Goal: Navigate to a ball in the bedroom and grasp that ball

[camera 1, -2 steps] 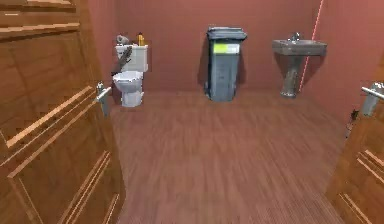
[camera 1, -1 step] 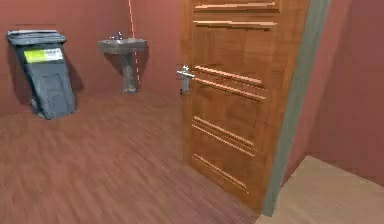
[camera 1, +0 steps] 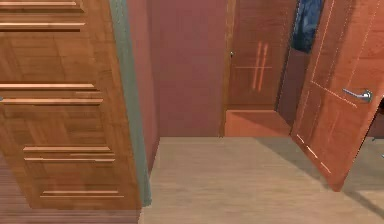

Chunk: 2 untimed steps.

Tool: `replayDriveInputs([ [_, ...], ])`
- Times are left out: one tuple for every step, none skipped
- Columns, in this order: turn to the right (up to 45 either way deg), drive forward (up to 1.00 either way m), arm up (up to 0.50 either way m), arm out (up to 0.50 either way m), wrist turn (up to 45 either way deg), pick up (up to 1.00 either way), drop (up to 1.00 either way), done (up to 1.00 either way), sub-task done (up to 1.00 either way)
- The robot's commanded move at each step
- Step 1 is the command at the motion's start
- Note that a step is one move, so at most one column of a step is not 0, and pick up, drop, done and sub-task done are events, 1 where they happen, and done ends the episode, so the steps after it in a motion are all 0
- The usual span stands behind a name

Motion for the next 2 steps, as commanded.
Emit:
replayDriveInputs([
  [15.0,0.00,0.00,0.00,0.0,0.00,0.00,0.00,0.00],
  [0.0,1.00,0.00,0.00,0.0,0.00,0.00,0.00,0.00],
])
